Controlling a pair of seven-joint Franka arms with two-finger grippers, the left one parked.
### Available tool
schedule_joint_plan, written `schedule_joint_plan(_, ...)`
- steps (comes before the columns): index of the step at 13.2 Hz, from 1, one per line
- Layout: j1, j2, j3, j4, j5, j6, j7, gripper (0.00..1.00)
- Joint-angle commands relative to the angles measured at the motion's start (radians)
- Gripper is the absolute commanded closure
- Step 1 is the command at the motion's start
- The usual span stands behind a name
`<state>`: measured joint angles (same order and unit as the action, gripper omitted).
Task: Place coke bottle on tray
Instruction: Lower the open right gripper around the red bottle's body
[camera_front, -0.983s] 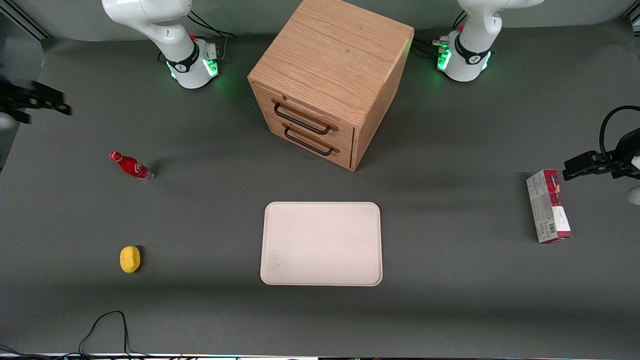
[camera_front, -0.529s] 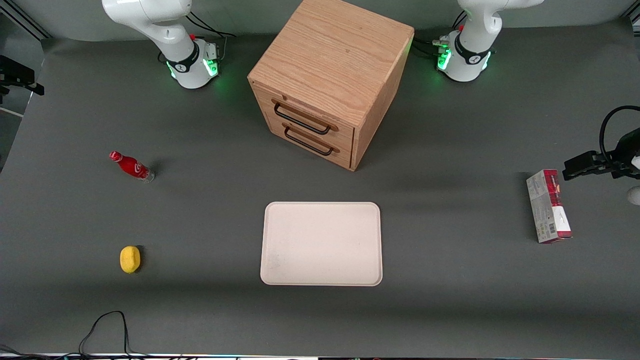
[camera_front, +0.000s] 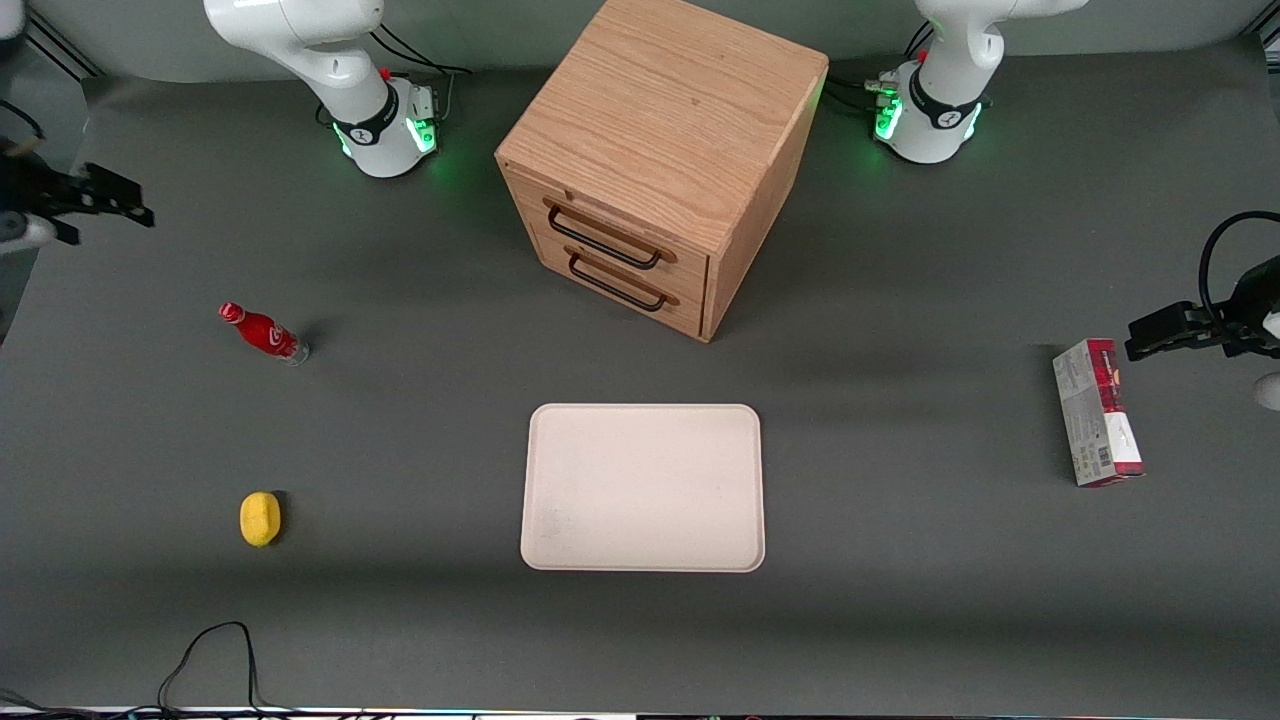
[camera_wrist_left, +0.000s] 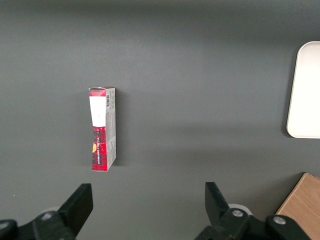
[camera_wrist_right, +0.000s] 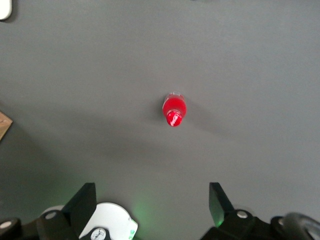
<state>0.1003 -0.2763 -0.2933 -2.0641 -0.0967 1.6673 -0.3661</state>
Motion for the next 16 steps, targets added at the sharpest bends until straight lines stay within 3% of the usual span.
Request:
schedule_joint_plan(1,0.007,-0.072,-0.006,-0.195,-0.04,0.179,0.009,0.0)
schedule_joint_plan(7,0.007,0.002,-0.052,-0.407,-0.055,0.552,0.009,0.0)
schedule_joint_plan(16,0.009,0.088,-0.089,-0.467,-0.055,0.692,-0.016,0.0)
